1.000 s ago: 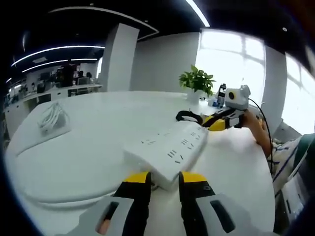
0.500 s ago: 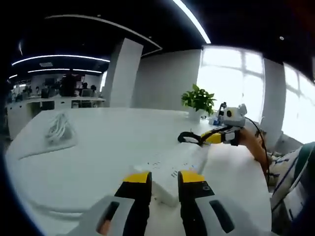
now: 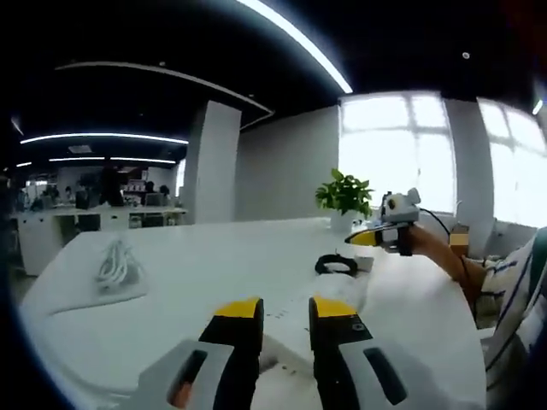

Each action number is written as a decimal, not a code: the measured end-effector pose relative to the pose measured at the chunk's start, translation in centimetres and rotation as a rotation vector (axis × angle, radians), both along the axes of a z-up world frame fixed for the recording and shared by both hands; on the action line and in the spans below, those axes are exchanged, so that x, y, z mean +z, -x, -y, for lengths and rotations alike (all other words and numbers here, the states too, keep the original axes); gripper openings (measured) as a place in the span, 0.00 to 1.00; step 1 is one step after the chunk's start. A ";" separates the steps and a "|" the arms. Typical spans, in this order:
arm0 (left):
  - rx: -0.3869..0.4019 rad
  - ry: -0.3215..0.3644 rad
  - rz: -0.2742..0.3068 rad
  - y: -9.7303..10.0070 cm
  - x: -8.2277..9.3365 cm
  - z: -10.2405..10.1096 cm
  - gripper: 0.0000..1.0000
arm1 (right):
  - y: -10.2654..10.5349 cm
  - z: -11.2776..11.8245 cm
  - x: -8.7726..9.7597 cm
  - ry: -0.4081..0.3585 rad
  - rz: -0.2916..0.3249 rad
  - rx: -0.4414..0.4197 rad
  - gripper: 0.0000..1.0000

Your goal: Straighten the power strip on the desk, plug the charger into it

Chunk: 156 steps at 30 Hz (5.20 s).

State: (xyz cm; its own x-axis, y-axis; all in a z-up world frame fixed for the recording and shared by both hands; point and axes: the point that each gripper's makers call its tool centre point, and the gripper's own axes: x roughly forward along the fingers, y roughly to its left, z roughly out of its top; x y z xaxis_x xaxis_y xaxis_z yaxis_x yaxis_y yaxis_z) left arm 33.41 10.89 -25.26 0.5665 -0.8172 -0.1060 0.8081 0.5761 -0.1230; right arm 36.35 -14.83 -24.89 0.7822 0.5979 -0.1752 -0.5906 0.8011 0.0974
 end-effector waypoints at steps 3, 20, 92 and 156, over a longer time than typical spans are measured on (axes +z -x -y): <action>0.002 0.015 0.028 -0.3 0.7 -0.3 0.21 | -0.2 0.1 -0.1 -0.002 -0.001 -0.003 0.15; -0.004 0.073 0.085 0.8 1.7 -0.7 0.21 | -2.1 0.7 -0.2 0.106 0.004 -0.028 0.15; -0.042 0.109 0.072 2.5 1.7 -0.5 0.22 | -7.8 5.5 -7.1 0.669 -0.228 0.024 0.18; 0.023 0.140 0.106 1.6 2.3 -0.5 0.21 | -8.9 6.7 -5.7 0.572 -0.107 -0.112 0.08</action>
State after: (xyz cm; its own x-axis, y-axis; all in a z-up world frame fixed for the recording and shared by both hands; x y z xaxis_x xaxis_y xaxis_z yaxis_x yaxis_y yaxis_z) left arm 31.78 11.39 -23.01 0.5873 -0.8064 0.0692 0.8075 0.5780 -0.1181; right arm 45.27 -21.58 -30.57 0.7952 0.3005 -0.5267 -0.5104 0.8006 -0.3138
